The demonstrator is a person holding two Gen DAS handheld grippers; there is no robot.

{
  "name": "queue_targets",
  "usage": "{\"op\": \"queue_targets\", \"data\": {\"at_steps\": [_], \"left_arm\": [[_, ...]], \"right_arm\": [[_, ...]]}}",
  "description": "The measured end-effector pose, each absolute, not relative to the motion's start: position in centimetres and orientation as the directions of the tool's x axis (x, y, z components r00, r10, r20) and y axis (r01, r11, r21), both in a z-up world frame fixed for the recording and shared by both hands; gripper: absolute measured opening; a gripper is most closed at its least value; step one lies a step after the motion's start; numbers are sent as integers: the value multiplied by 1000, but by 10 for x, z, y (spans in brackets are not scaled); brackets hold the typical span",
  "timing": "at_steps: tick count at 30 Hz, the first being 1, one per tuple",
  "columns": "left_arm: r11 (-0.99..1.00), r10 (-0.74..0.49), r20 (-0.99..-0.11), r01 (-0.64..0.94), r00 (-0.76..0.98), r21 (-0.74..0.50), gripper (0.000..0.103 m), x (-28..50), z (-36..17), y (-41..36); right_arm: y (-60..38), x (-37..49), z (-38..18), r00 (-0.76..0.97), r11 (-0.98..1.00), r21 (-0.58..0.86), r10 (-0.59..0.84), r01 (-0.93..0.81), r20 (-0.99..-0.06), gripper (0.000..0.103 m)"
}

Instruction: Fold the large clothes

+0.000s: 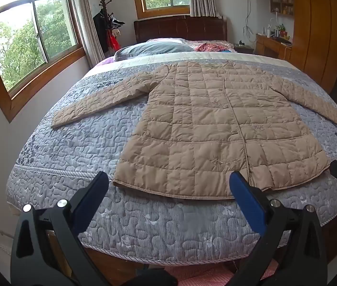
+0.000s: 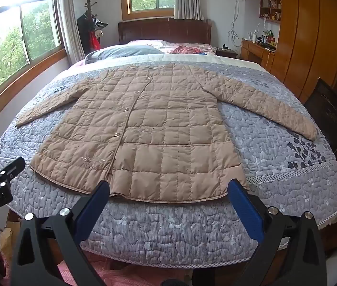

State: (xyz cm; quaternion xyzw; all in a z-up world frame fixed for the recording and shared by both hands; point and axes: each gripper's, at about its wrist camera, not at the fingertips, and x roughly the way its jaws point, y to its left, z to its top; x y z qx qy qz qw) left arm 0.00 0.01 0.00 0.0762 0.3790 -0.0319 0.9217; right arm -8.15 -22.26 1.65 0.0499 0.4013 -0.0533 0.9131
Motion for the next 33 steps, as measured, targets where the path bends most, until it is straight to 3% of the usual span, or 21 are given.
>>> {"op": "queue_targets", "data": {"at_steps": [33], "left_arm": [[986, 1, -707, 116, 707, 117, 100, 1, 0, 0]], "right_arm": [[-222, -81, 16, 673, 989, 50, -58, 140, -738, 99]]}}
